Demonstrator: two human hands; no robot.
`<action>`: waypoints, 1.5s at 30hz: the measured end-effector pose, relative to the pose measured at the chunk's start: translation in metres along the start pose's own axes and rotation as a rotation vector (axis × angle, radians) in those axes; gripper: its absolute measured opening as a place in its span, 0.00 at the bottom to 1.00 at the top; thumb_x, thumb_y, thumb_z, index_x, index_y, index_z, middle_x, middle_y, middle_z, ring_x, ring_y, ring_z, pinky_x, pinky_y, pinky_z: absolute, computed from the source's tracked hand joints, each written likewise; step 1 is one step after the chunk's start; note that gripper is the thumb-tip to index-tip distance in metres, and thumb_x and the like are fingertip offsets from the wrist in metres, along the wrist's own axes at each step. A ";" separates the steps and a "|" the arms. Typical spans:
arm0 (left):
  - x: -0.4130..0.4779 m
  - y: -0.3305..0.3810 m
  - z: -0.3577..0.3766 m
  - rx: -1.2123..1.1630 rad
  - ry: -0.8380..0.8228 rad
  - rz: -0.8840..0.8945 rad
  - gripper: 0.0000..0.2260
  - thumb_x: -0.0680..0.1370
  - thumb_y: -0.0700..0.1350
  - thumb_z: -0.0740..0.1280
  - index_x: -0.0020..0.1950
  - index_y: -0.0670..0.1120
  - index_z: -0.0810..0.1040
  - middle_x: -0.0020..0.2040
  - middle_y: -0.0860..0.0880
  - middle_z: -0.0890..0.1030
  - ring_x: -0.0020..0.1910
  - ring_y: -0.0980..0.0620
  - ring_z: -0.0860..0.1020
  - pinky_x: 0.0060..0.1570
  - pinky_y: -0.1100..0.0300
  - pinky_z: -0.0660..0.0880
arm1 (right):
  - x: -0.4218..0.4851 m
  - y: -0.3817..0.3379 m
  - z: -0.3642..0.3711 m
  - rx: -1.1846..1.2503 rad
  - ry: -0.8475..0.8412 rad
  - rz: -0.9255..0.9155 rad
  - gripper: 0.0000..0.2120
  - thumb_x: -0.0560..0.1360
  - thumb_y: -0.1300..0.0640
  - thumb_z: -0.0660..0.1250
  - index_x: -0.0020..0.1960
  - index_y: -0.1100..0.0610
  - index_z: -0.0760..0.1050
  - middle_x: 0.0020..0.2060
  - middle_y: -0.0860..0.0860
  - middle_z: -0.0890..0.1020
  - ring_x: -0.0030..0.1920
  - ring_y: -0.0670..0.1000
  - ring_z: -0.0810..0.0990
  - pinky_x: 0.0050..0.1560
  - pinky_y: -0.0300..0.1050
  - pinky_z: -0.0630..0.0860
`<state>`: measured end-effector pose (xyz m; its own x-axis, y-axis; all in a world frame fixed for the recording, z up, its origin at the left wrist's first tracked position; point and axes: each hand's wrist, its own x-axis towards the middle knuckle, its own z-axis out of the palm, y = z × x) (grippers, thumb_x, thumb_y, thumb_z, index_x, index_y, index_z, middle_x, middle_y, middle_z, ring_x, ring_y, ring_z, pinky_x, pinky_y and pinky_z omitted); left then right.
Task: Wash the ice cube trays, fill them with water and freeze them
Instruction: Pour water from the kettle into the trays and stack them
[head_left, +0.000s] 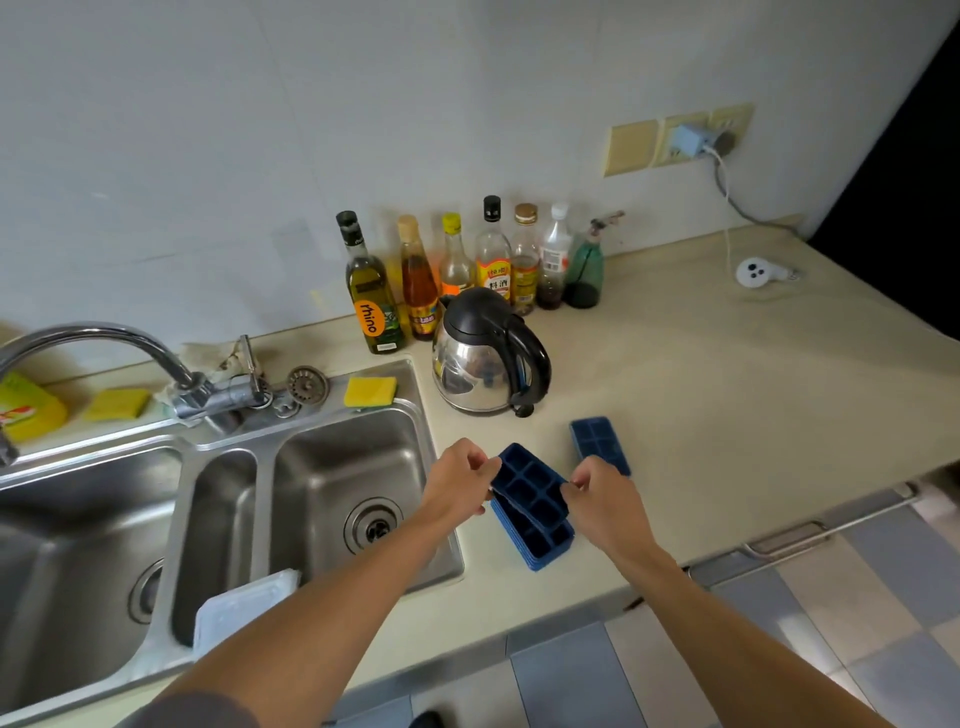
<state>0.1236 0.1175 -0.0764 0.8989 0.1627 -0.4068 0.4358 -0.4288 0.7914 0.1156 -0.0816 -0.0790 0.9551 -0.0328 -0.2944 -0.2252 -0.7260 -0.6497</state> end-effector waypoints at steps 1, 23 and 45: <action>0.000 0.000 -0.006 -0.005 0.009 -0.004 0.07 0.82 0.49 0.66 0.51 0.46 0.75 0.46 0.48 0.83 0.43 0.50 0.84 0.35 0.59 0.82 | 0.002 -0.007 -0.001 0.008 0.009 -0.020 0.05 0.81 0.55 0.65 0.46 0.53 0.72 0.40 0.48 0.81 0.41 0.47 0.80 0.38 0.43 0.74; 0.109 -0.225 -0.163 -0.193 -0.123 -0.562 0.08 0.84 0.45 0.63 0.57 0.43 0.78 0.49 0.42 0.84 0.43 0.48 0.83 0.39 0.57 0.80 | 0.088 -0.116 0.277 0.193 -0.375 0.165 0.11 0.81 0.59 0.63 0.63 0.53 0.73 0.59 0.51 0.79 0.56 0.50 0.80 0.58 0.52 0.80; 0.126 -0.222 -0.141 -0.029 -0.053 -0.504 0.15 0.82 0.44 0.64 0.59 0.32 0.78 0.44 0.39 0.78 0.43 0.42 0.77 0.45 0.50 0.76 | 0.072 -0.114 0.242 0.048 -0.390 0.006 0.22 0.83 0.54 0.64 0.76 0.58 0.67 0.71 0.53 0.75 0.70 0.52 0.75 0.66 0.45 0.71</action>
<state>0.1466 0.3589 -0.2391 0.5734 0.2971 -0.7635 0.8165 -0.2840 0.5026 0.1637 0.1653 -0.1956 0.8112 0.2333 -0.5362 -0.2476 -0.6937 -0.6764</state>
